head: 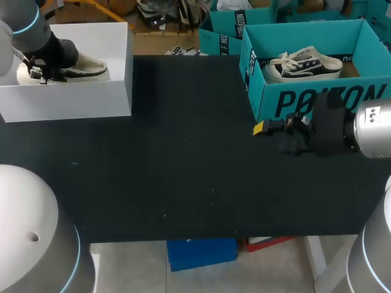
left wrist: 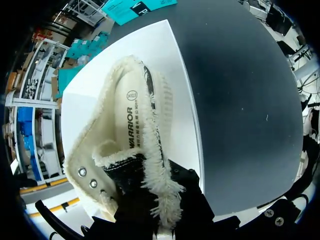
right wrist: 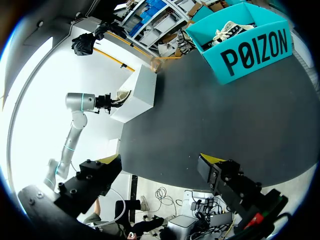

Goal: Take the shoe out of the shoebox, open the shoe tongue, remove and reinsert the insole, then place the shoe into the shoebox

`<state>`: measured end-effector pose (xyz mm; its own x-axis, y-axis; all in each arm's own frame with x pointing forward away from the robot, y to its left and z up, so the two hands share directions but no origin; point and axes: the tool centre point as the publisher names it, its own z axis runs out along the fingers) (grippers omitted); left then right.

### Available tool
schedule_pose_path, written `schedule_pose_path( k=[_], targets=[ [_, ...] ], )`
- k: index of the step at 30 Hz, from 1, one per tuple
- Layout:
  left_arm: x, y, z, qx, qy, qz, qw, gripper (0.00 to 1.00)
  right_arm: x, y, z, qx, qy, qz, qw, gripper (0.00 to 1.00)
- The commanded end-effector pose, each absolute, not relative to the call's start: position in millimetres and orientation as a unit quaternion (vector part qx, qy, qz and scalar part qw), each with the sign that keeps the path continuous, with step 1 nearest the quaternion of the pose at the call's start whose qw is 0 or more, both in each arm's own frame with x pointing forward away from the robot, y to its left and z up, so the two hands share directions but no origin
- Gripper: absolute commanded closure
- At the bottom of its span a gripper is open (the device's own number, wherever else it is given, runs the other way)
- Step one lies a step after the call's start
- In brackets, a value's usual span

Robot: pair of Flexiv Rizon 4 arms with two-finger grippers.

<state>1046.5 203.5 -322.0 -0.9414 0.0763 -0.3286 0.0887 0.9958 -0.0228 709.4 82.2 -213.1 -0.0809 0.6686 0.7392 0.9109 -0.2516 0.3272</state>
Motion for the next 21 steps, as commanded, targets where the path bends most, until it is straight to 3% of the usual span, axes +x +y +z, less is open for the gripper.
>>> schedule_pose_path(
  k=[1, 21],
  targets=[
    [1051, 205, -330, 0.042, 0.986, -0.024, 0.159, 1.00, 709, 82, -213, -0.664, -0.595, -0.431, 0.140, 0.00],
    [1044, 203, -351, 0.039, 0.992, -0.031, 0.119, 1.00, 709, 82, -213, -0.664, -0.595, -0.431, 0.140, 0.00]
  ],
)
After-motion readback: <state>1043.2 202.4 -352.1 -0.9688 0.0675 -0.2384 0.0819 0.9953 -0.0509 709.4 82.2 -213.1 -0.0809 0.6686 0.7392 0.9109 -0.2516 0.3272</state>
